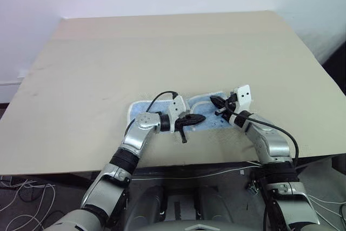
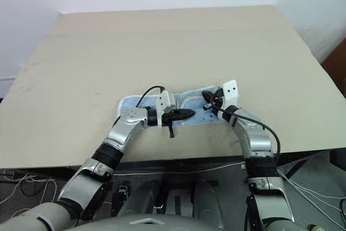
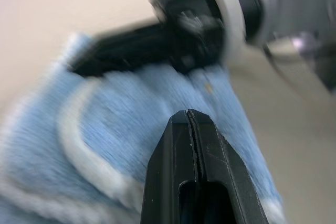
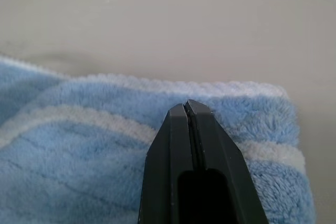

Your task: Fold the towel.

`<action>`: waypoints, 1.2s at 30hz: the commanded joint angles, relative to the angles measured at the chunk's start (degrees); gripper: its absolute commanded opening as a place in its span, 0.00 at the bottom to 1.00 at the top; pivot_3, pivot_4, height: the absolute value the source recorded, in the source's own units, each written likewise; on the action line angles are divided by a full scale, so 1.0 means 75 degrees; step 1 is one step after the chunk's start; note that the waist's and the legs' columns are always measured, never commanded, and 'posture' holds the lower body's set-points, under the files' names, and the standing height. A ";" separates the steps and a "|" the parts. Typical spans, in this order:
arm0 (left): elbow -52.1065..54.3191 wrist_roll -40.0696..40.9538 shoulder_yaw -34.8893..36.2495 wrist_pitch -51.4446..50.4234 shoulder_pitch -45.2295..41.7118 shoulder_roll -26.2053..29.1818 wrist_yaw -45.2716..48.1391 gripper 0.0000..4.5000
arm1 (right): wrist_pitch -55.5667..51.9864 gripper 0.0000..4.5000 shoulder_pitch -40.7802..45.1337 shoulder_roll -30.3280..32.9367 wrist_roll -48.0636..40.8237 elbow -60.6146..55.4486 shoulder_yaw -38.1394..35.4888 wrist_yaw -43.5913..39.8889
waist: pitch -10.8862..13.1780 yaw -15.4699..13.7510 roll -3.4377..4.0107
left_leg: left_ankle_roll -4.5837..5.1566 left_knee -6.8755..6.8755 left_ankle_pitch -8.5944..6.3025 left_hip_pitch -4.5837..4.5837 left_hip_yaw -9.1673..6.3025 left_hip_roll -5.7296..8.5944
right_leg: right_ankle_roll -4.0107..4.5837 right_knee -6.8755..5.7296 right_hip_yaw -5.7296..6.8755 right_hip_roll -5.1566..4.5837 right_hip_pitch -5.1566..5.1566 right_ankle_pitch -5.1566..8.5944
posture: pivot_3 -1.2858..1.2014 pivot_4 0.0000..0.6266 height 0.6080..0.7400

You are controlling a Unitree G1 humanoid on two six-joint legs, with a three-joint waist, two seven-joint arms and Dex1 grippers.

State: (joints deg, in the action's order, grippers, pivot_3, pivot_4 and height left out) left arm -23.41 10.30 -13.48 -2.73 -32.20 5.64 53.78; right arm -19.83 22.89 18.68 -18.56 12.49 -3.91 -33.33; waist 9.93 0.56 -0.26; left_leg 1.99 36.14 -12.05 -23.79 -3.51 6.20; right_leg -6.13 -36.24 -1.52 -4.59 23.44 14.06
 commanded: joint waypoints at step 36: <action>0.5708 0.5896 0.7548 -1.1922 0.1439 0.2702 -0.4670 1.00 | -0.0068 1.00 0.1945 0.1312 -0.0165 -0.0408 0.1033 -0.3374 | 0.0012 0.0015 -0.0011 | -0.0005 -0.0005 -0.0001 -0.0041 -0.0001 0.0001 | -0.0001 -0.0003 0.0003 0.0004 0.0076 0.0000 | 0.52 0.24 1.00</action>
State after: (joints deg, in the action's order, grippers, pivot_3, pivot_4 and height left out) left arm 15.91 49.71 39.60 -89.24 -22.02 26.71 20.65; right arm -21.89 36.16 28.75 -19.87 9.93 4.10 -58.33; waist 10.02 0.68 -0.34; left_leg 1.95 36.10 -12.06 -24.09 -3.52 6.21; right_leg -6.14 -36.27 -1.49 -4.57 24.00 14.07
